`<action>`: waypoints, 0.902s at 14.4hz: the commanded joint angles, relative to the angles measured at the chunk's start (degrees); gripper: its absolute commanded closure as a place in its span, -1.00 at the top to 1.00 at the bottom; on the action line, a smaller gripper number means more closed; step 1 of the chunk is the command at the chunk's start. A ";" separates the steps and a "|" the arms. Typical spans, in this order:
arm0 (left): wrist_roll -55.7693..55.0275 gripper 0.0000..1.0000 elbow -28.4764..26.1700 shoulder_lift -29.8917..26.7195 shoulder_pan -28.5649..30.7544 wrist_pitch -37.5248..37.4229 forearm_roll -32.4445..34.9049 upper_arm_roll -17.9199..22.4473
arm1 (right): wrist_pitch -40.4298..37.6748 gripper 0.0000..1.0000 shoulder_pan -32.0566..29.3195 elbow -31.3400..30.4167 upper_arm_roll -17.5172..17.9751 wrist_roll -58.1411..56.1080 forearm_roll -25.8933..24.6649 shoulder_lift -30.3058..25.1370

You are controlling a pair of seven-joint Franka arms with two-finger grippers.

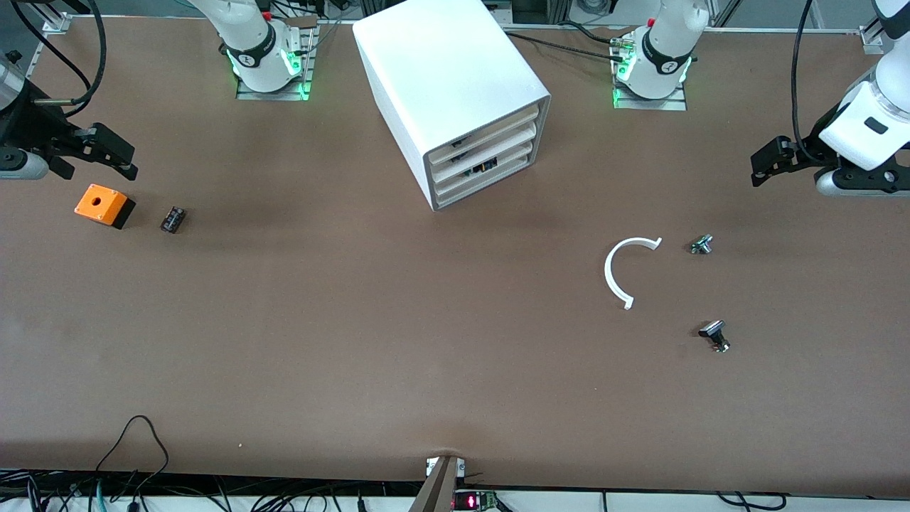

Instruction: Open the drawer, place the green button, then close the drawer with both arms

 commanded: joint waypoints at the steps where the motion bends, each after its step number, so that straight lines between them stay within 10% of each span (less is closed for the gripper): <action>1: 1.21 1.00 2.37 0.96 -0.51 -1.57 -0.46 -0.33 | -1.11 1.00 -0.46 0.63 0.05 -1.19 0.95 -0.51; 13: 1.29 1.00 2.46 0.87 -0.51 -1.75 -0.28 -0.77 | -1.11 1.00 -0.46 0.98 0.14 -1.10 0.95 -0.51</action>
